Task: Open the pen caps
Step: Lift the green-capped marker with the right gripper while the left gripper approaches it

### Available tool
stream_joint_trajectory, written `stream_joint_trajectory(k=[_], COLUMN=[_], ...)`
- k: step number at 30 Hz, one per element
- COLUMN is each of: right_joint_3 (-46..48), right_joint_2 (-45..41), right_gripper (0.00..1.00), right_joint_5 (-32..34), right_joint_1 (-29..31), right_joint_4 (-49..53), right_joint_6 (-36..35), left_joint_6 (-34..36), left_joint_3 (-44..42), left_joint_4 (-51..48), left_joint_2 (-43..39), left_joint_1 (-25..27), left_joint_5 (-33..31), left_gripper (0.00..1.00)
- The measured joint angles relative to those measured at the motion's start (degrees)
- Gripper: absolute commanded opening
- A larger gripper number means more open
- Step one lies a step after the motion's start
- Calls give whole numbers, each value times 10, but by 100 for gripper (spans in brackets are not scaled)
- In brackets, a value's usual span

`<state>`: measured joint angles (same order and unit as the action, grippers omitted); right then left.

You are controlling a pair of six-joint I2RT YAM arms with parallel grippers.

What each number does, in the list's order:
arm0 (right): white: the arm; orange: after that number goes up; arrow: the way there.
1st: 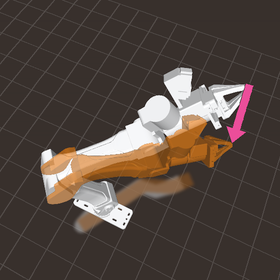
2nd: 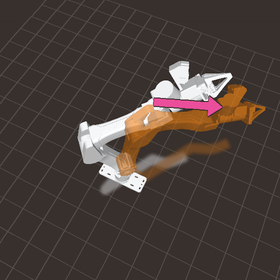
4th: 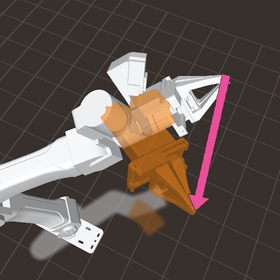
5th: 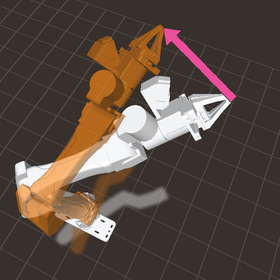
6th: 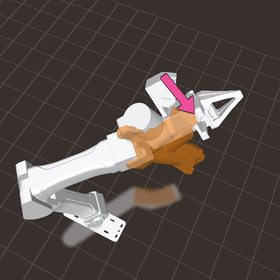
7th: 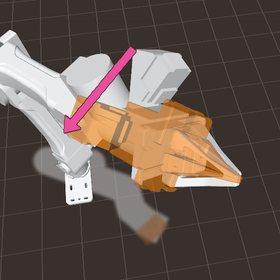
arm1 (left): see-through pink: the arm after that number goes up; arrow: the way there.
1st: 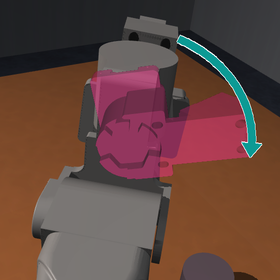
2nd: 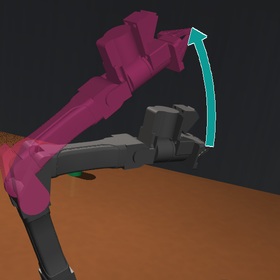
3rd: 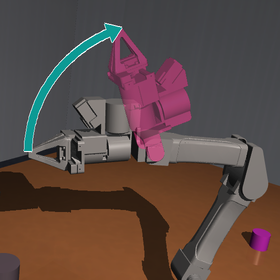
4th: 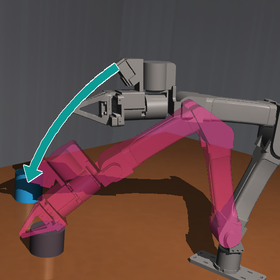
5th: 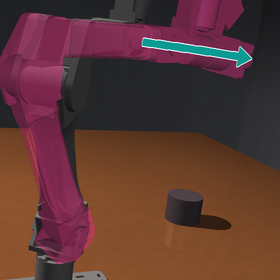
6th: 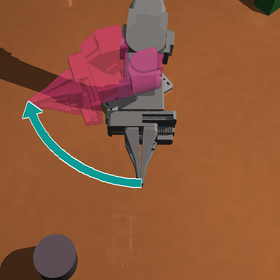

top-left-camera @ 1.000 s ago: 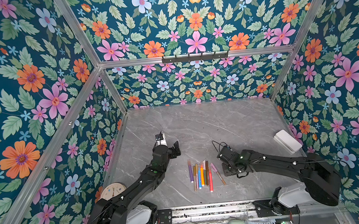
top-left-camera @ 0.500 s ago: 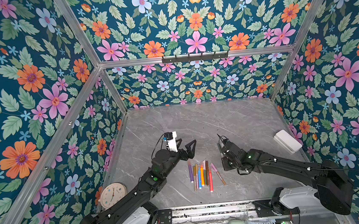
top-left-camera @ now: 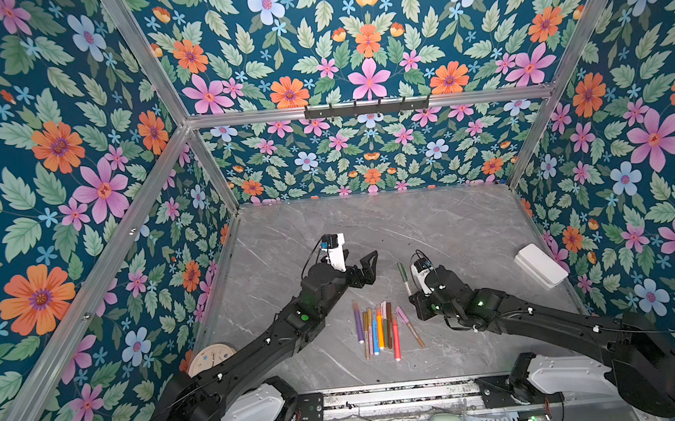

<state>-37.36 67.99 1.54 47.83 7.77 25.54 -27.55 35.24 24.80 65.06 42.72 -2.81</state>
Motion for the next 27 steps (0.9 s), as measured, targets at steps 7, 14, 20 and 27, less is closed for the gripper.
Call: stream_joint_trajectory(k=[7, 14, 20, 27], right_joint_3=[14, 55, 59, 39], right_joint_2=[-58, -123, -105, -120], right_gripper=[0, 0, 0, 0], right_joint_5=[-46, -117, -203, -207], right_joint_1=[0, 0, 0, 1], right_joint_4=[-20, -52, -93, -77], right_joint_6=[-3, 49, 93, 122], left_joint_6=[-35, -65, -99, -140], left_joint_3=[-54, -42, -17, -6], left_joint_4=[33, 16, -20, -25], left_joint_2=[-28, -51, -18, -2], left_joint_1=[-1, -1, -1, 0], left_joint_5=[24, 74, 147, 221], left_gripper=[100, 96, 83, 65])
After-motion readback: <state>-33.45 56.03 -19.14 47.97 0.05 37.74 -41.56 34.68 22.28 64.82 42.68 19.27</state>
